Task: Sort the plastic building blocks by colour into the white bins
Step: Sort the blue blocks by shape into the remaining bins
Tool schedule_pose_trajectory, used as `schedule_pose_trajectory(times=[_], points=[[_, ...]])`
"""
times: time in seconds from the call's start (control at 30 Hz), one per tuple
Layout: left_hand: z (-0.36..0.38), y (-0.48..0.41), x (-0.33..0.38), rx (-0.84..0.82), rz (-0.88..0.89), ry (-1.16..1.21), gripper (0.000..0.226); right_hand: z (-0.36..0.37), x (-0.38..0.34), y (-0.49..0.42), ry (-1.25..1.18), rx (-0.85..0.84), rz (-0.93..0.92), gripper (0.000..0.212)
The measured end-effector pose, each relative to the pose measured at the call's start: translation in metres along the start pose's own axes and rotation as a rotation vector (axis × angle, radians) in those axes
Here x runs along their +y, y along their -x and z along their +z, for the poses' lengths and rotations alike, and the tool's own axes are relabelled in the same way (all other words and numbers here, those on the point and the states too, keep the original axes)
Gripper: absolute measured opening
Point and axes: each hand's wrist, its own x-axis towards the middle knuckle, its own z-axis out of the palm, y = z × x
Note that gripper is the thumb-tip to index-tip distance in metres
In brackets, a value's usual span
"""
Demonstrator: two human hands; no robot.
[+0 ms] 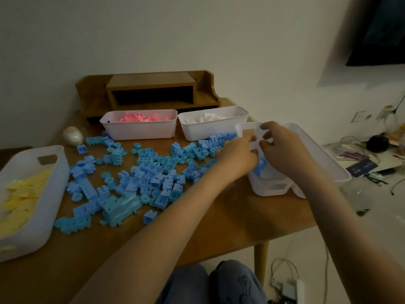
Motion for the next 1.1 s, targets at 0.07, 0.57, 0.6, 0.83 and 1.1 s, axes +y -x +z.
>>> schedule_pose_trajectory(times=[0.07,0.57,0.6,0.83,1.1], points=[[-0.021,0.016,-0.003,-0.013,0.049,0.051,0.047,0.007,-0.013,0.006,-0.022,0.034,-0.106,0.041],[-0.155,0.128,-0.129,-0.140,-0.577,-0.735,0.039,0.120,-0.141,0.043,-0.311,-0.645,-0.743,0.041],[-0.162,0.137,-0.135,-0.186,-0.589,-0.716,0.037,0.125,-0.149,0.045,-0.307,-0.698,-0.794,0.042],[-0.171,0.149,-0.160,-0.375,-0.554,-0.730,0.024,0.158,-0.167,0.030,-0.023,-0.660,-0.865,0.036],[-0.167,0.130,-0.181,-0.268,-0.531,-0.704,0.014,0.169,-0.177,0.014,0.162,-0.500,-0.768,0.032]])
